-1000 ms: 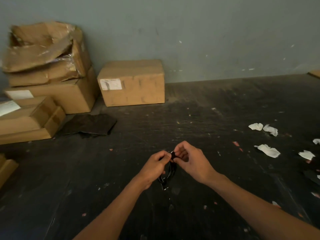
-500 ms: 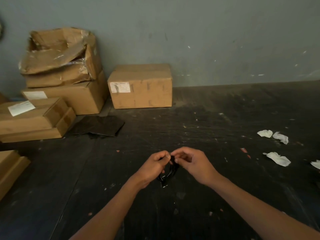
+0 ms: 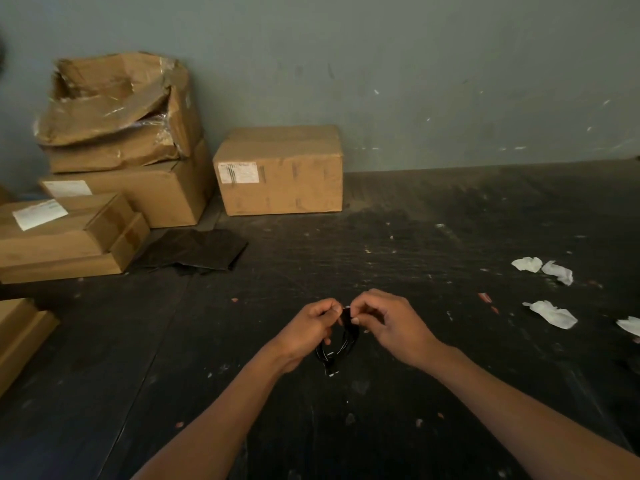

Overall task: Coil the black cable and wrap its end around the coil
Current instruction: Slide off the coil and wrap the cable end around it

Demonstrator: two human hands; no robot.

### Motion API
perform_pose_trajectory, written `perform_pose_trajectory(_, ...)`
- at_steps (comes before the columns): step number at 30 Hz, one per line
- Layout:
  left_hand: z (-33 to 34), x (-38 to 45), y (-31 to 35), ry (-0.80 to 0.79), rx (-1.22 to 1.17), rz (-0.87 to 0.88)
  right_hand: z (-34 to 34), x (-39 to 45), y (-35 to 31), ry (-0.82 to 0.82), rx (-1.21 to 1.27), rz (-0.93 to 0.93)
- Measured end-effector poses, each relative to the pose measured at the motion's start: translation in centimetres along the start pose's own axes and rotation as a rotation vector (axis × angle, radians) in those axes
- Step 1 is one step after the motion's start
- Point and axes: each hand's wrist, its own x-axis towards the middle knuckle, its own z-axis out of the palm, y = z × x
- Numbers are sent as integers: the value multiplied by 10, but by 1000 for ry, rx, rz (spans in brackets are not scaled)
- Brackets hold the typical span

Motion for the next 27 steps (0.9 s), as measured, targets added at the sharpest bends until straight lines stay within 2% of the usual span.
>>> perform_pose_trajectory(12,-8,7,-1,278,-109,-80,5,-8,-4,-45,-3,-44)
perform_pose_trajectory(15,-10,7,-2,301,-84,-68,5,-8,-3,-46,2,-22)
perform_pose_trajectory(17,-11,6,-1,306,-37,-20,7,-9,-1,-49,101,56)
perform_pose_trajectory(20,-10,4,4,296,88,84,9,-9,-3,-70,408,198)
perform_pose_trajectory(23,-7,2,8,249,227,164,12,-3,-12,20,667,388)
perform_pose_trajectory(27,-3,2,8,232,326,236,14,4,-19,106,840,578)
